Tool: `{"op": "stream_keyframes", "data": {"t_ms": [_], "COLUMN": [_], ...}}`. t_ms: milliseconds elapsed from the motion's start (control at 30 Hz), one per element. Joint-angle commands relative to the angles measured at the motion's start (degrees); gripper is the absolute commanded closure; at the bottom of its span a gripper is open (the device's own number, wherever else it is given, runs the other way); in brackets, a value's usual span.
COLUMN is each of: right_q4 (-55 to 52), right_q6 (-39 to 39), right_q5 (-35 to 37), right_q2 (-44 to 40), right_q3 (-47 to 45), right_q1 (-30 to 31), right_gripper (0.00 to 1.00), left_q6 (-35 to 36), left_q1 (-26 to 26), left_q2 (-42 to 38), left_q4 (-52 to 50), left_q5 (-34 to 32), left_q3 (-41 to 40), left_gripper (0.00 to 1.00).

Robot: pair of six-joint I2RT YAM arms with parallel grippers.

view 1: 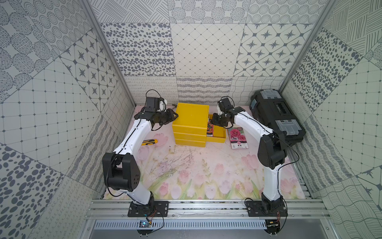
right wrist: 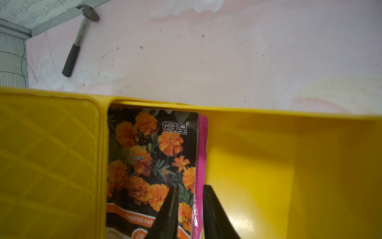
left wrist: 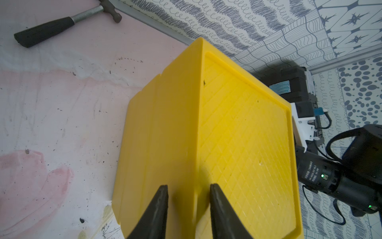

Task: Take the seed bags out of the drawer
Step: Pick up the seed packet from the drawer.

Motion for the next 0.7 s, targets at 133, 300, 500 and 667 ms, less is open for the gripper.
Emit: {"op": "stream_keyframes", "data": {"t_ms": [133, 300, 500, 667], "right_q4": [0.8, 0.8, 0.5, 0.6], "right_q6": [0.8, 0.8, 0.8, 1.0], "right_q5": [-1.0, -0.9, -1.1, -1.6], "right_q2": [2.0, 2.7, 4.2, 5.5], "right_q3": [2.7, 2.9, 3.1, 3.5], "right_q1": [0.2, 0.3, 0.3, 0.4], "right_gripper": [0.72, 0.70, 0.66, 0.66], "left_q6": [0.8, 0.8, 0.8, 0.8], "left_q1": [0.7, 0.7, 0.7, 0.7], "left_q2": [0.5, 0.6, 0.5, 0.7], "left_q4": [-6.4, -6.3, -6.3, -6.3], "left_q5": [-2.0, -1.9, -1.9, -1.8], "left_q3": [-0.3, -0.3, -0.3, -0.2], "left_gripper": [0.64, 0.64, 0.64, 0.64]}}
